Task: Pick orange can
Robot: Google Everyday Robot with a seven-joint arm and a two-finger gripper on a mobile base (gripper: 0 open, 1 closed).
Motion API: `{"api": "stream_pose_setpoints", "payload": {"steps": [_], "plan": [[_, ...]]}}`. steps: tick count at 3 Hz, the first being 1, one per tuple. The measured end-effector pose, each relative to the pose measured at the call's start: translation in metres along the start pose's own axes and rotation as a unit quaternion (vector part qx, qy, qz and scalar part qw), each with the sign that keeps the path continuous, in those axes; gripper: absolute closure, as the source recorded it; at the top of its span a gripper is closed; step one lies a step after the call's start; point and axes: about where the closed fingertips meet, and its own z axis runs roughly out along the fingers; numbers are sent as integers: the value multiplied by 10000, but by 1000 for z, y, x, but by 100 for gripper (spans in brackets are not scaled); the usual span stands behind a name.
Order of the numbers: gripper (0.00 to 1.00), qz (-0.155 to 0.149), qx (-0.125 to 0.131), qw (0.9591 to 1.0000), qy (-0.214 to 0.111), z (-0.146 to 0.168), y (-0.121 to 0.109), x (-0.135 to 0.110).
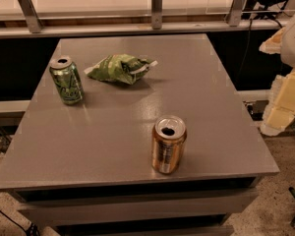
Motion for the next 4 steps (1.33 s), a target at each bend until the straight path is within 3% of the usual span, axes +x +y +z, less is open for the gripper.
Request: {"api": "stream_pose_setpoints", "payload": {"steps": [1, 2, 3, 4], "plan": [[0, 0, 1, 10000, 0, 0, 0, 0], [0, -255, -279, 9986, -372, 12, 13, -15], [0, -816, -884, 9859, -1165, 38, 47, -43], [0, -1210, -1455, 9605, -2042, 49, 84, -75]]}}
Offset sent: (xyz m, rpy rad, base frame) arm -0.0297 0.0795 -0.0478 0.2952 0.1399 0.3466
